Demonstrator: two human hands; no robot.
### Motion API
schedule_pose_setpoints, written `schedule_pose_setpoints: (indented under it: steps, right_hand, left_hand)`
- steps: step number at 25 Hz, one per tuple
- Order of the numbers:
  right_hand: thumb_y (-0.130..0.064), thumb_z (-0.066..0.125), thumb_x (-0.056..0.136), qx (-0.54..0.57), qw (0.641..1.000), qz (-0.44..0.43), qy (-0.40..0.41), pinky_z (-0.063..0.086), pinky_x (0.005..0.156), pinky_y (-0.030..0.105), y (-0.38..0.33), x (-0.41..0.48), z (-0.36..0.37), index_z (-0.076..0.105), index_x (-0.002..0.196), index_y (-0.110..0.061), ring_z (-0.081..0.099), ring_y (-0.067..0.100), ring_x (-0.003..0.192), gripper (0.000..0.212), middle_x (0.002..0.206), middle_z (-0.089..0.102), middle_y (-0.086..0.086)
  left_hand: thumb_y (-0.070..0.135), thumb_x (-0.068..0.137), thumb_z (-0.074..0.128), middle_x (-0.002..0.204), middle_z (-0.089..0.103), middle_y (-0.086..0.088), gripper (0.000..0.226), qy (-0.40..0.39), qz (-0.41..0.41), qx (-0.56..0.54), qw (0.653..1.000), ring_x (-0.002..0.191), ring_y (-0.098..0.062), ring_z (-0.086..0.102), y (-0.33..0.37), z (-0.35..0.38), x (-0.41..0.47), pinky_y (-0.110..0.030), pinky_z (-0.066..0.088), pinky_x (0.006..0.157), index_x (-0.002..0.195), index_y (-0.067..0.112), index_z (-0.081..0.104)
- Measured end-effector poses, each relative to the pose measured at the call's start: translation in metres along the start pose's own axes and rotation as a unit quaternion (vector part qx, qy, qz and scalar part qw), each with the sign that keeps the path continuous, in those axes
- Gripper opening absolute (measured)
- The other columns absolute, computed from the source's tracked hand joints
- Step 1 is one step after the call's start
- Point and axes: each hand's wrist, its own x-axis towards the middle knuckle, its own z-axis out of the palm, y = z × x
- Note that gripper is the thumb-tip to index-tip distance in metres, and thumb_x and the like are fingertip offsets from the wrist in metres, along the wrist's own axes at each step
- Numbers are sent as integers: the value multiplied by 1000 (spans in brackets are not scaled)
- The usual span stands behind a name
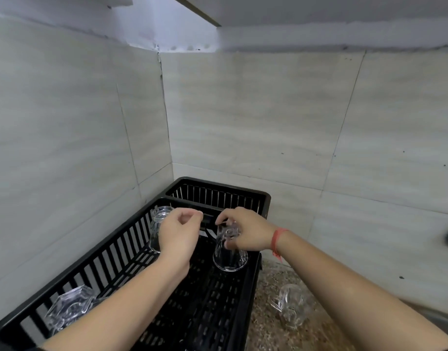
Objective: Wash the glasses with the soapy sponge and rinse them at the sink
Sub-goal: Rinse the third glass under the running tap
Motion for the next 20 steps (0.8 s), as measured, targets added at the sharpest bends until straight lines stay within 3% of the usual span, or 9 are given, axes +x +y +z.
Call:
schedule_pose_setpoints:
  steps: [3, 8, 11, 15, 20]
  right_hand:
    - [-28, 76, 75, -55, 998, -9, 5, 45, 88, 31, 0, -1, 2, 53, 121, -26, 53, 19, 108, 52, 117, 53, 4]
    - [-43, 78, 70, -165, 984, 31, 53, 44, 79, 31, -8, -9, -4, 54, 120, -21, 57, 23, 102, 60, 108, 61, 3]
    - [-40, 79, 70, -199, 977, 48, 58, 48, 76, 32, -18, -12, -2, 55, 118, -16, 60, 26, 99, 59, 106, 64, 5]
    - [-35, 80, 70, -131, 987, 74, 57, 48, 87, 29, -27, -20, -11, 60, 120, -15, 58, 22, 106, 58, 114, 63, 2]
    - [-18, 68, 78, 47, 967, 133, 211, 49, 84, 26, -13, -46, -21, 71, 97, -19, 63, 15, 96, 19, 98, 69, -3]
  left_hand:
    - [13, 85, 62, 90, 67, -3, 8, -3, 3, 7, 1000, 91, -19, 64, -2, 2, 0, -43, 53, 90, 84, 18, 68]
    - [13, 85, 62, 89, 68, -5, 9, -19, 0, 9, 1000, 92, -23, 65, 2, 2, -5, -46, 52, 91, 81, 18, 68]
    - [12, 84, 63, 85, 68, -3, 10, -45, 11, 25, 999, 91, -24, 65, 7, 0, -11, -47, 52, 91, 78, 18, 68]
    - [14, 84, 64, 86, 68, -3, 6, -51, 6, 29, 998, 89, -21, 64, 12, -2, -21, -46, 52, 91, 80, 17, 68]
    - [10, 87, 61, 81, 65, -5, 8, -69, 1, 0, 998, 77, -16, 59, 20, 2, -39, -39, 52, 86, 81, 11, 66]
